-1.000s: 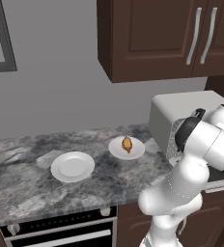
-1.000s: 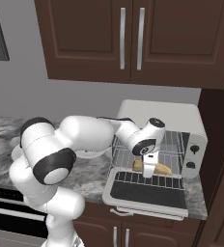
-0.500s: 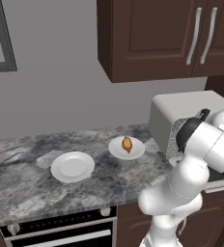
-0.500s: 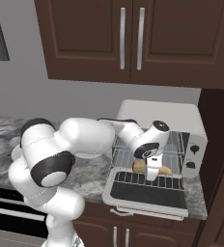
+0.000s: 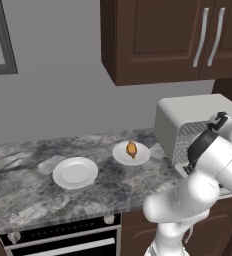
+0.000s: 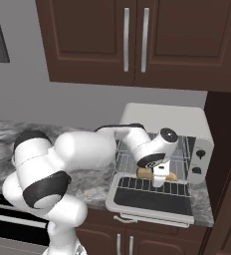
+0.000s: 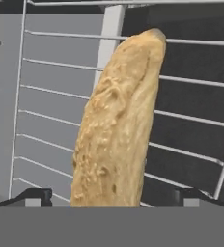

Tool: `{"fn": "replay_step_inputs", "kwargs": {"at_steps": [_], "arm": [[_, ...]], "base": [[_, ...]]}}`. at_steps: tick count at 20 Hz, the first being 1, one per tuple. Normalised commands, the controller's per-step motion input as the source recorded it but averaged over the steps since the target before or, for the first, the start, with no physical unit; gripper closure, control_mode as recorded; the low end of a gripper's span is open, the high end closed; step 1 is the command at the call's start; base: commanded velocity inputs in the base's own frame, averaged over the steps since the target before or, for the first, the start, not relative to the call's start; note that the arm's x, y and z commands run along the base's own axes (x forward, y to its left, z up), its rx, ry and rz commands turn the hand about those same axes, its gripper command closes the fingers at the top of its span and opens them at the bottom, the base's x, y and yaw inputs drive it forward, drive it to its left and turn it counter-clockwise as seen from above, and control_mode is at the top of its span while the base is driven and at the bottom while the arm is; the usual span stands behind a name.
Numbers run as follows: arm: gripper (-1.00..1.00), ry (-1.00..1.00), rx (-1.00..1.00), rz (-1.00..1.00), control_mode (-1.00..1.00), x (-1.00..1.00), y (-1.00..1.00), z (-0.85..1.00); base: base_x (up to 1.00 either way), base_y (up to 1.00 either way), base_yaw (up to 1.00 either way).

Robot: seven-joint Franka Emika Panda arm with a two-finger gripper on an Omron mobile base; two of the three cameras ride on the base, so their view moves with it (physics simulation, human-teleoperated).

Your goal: Open the toaster oven door. Place the baguette on the bottom rack in the toaster oven and place the chicken drumstick on the top rack.

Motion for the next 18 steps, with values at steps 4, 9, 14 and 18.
{"fn": "replay_step_inputs", "kwargs": {"at_steps": [4,9,14,18], "arm": [[-1.0,-0.01,-0.01,0.08,-1.0,-0.34,0.0,0.1],[-1.0,0.0,-0.07,0.23,-1.0,-0.39,0.0,0.15],[-1.0,0.03,-0.21,0.47,-1.0,-0.37,0.08,0.05],[-1.0,0.1,-0.18,0.53,-1.0,-0.37,0.0,0.0]], "base": [[0.0,0.0,0.0],[0.0,0.0,0.0],[0.0,0.0,0.0],[0.0,0.0,0.0]]}}
